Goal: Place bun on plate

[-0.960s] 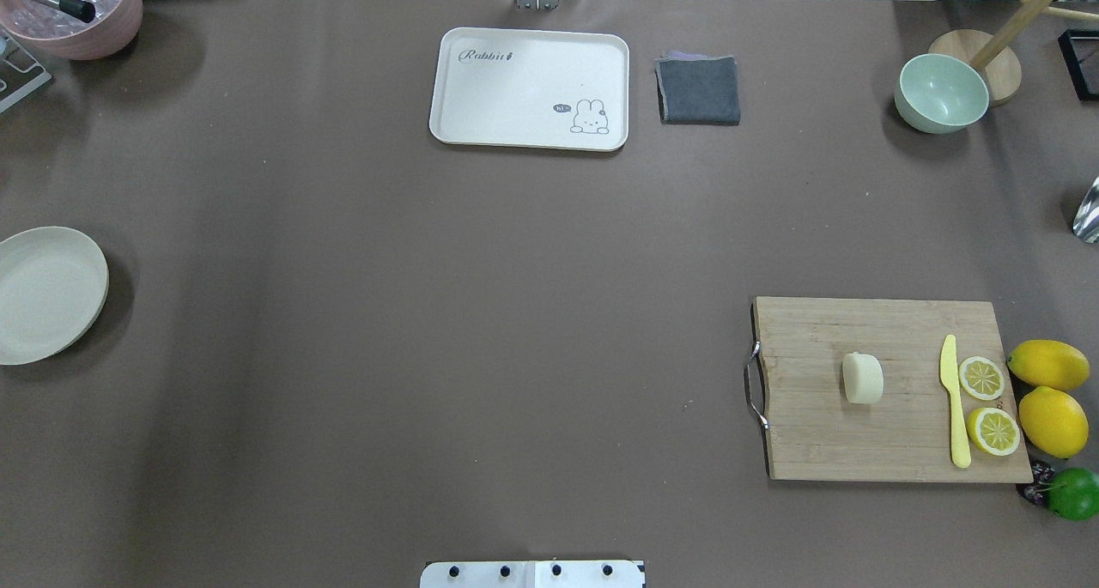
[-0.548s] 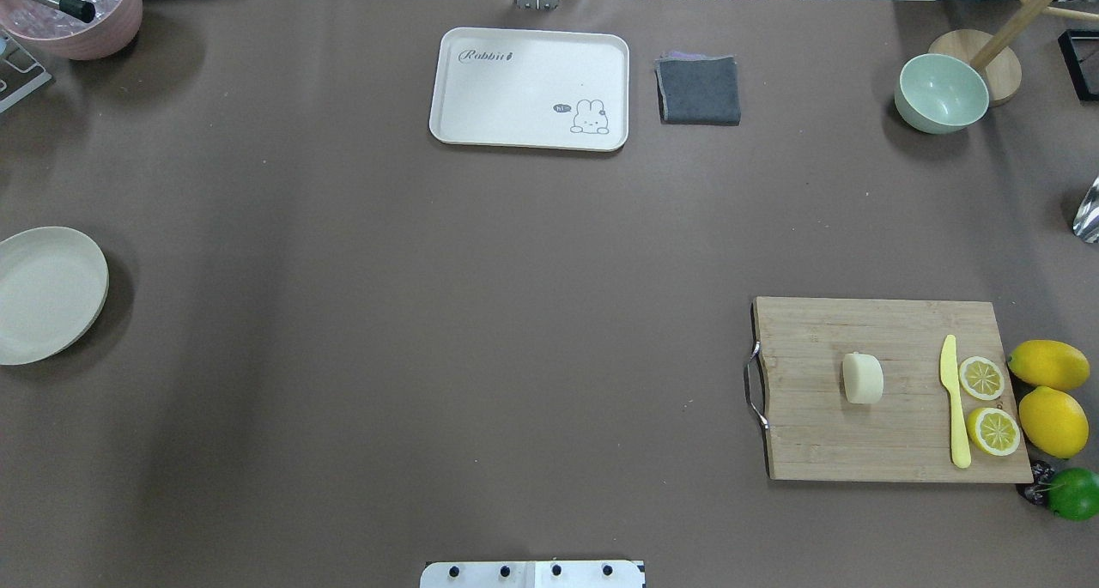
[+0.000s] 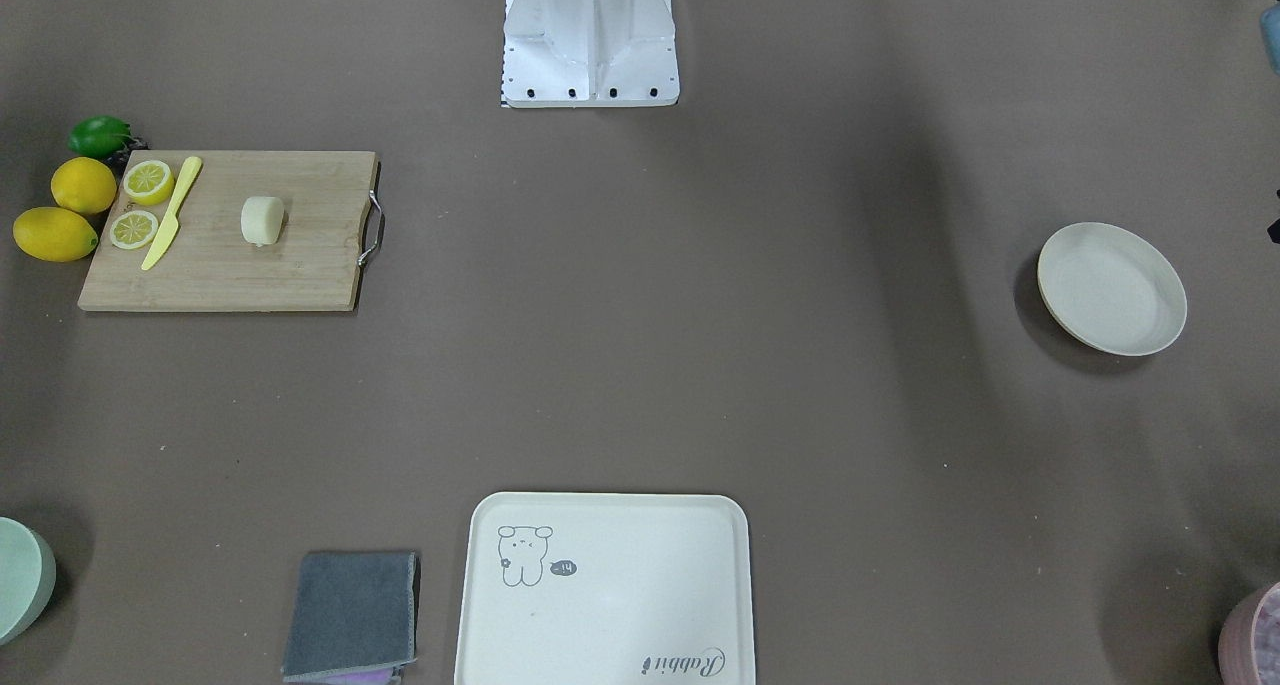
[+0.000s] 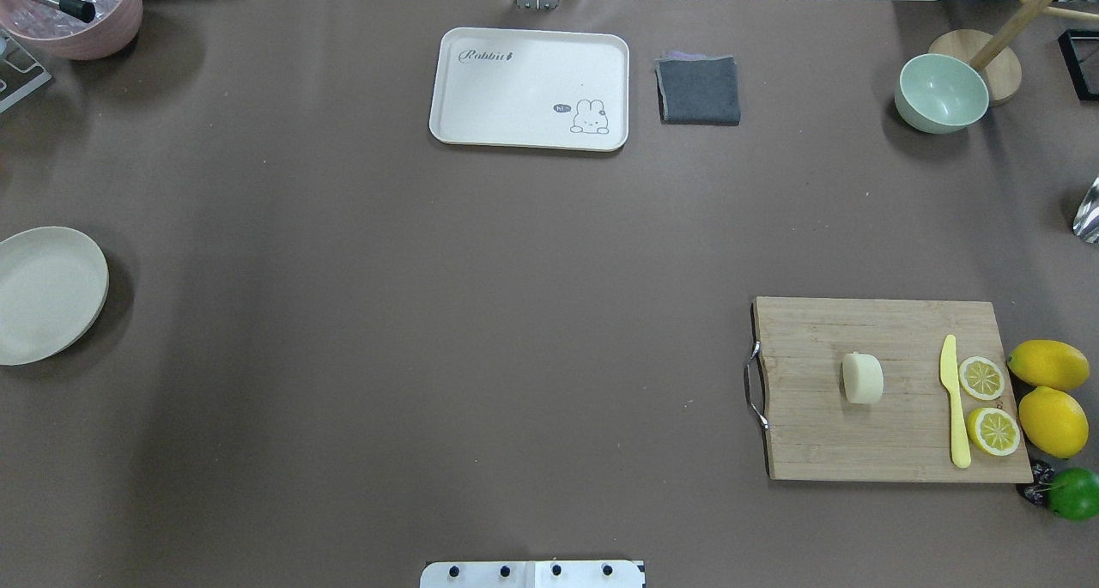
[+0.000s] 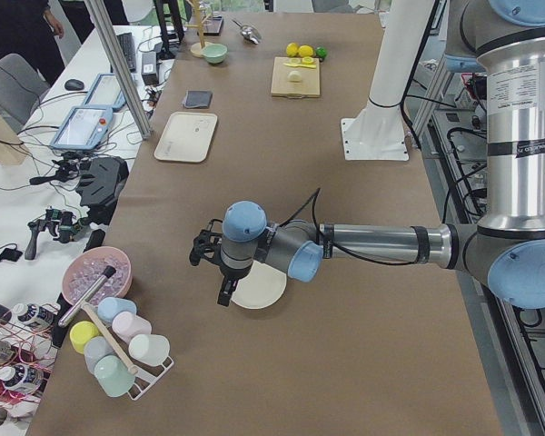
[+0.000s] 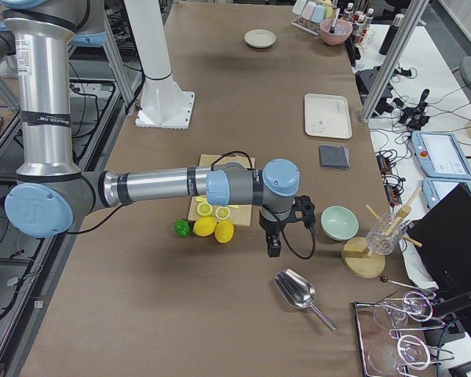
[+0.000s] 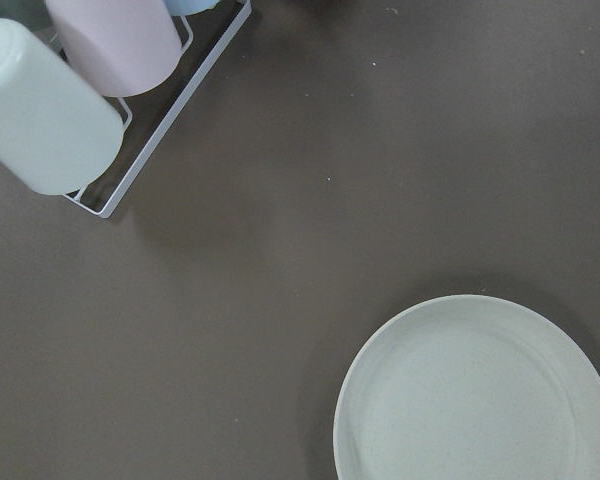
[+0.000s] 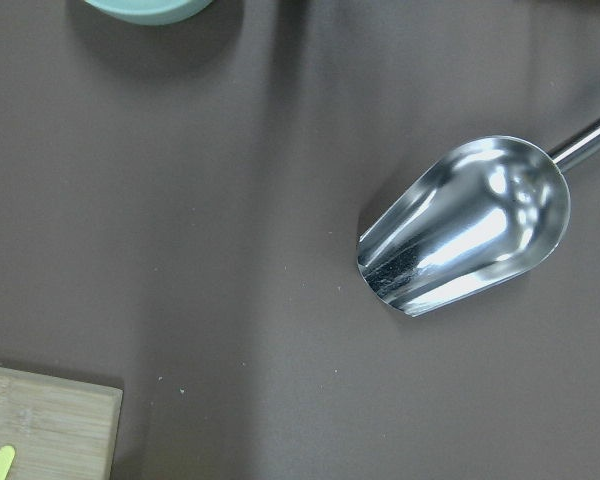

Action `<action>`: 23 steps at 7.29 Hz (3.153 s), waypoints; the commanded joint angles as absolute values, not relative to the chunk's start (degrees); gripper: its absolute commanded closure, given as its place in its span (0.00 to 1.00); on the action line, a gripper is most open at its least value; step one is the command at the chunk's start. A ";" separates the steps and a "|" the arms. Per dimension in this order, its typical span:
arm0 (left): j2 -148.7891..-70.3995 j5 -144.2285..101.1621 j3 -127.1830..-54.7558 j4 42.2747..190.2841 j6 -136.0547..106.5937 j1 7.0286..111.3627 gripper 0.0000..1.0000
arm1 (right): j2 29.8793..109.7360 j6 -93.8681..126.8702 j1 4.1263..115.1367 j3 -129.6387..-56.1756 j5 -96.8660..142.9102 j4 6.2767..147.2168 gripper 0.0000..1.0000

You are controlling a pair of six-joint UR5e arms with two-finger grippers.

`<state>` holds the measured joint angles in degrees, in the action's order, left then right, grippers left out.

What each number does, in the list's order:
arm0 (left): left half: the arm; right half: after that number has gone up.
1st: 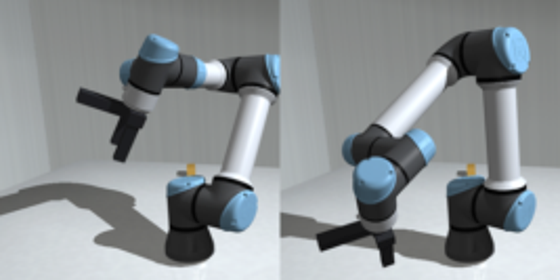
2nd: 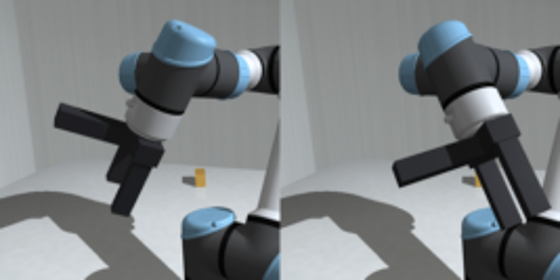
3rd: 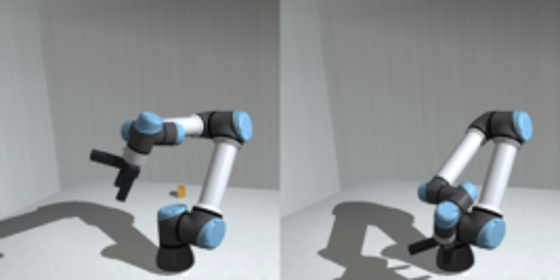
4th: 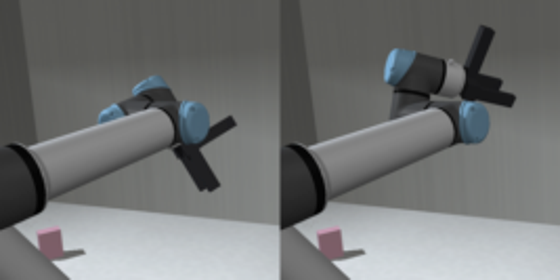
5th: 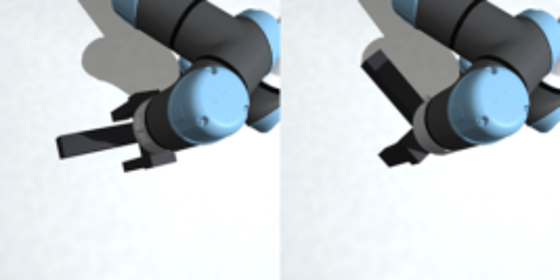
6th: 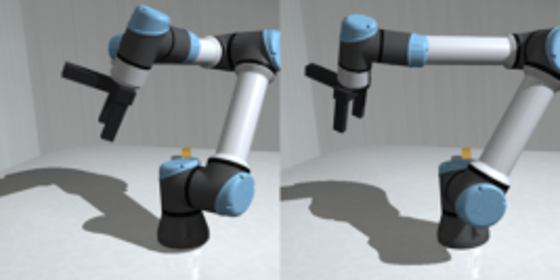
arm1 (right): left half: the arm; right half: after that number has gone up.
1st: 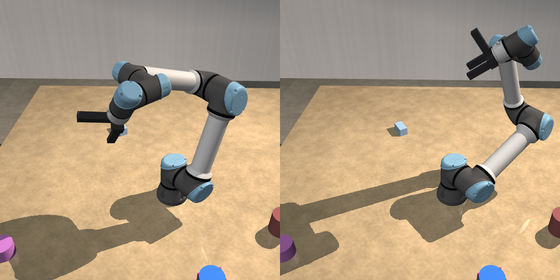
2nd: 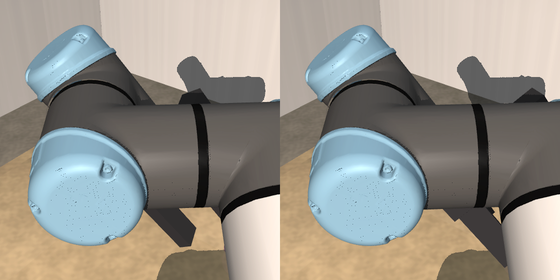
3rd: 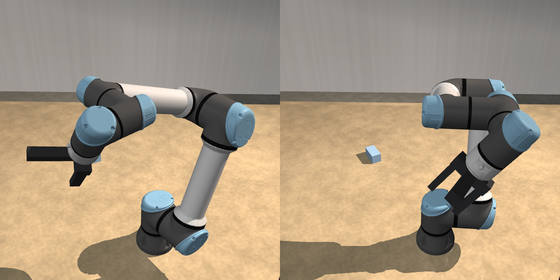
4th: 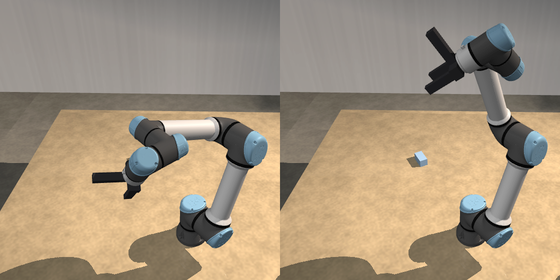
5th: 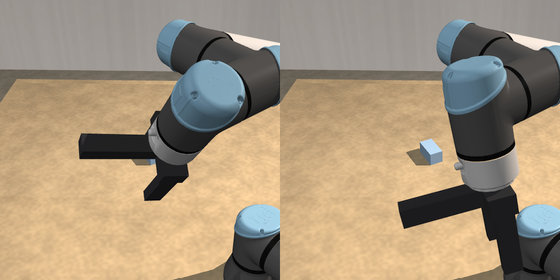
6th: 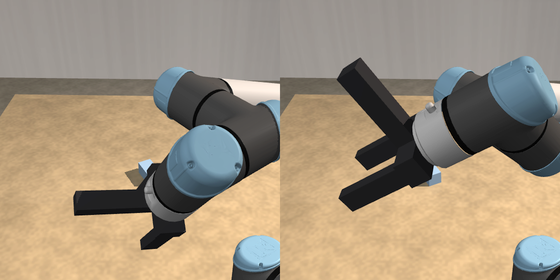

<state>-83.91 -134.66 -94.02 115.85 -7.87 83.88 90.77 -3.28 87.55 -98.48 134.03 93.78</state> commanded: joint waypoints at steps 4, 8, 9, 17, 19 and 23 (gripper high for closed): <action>-84.55 -135.53 -77.00 145.17 -29.23 78.33 0.02 | 90.26 -3.51 86.92 -98.87 134.74 93.69 0.00; -84.90 -129.83 -71.03 154.93 -35.42 69.89 0.02 | 89.74 -3.43 86.66 -99.23 134.82 93.69 0.00; -84.90 -129.55 -70.84 155.04 -35.42 68.48 0.02 | 89.74 -3.43 86.57 -99.23 134.82 93.69 0.00; -84.99 -132.52 -72.24 153.99 -34.80 67.41 1.00 | 88.95 -3.25 86.31 -99.93 135.09 93.78 0.00; -89.97 -142.50 -75.30 144.12 -35.16 75.36 1.00 | 88.95 -3.43 86.31 -100.02 138.76 93.69 0.00; -96.13 -143.21 -95.23 129.11 -58.87 70.54 1.00 | 88.78 3.71 82.99 -99.04 138.08 83.86 0.00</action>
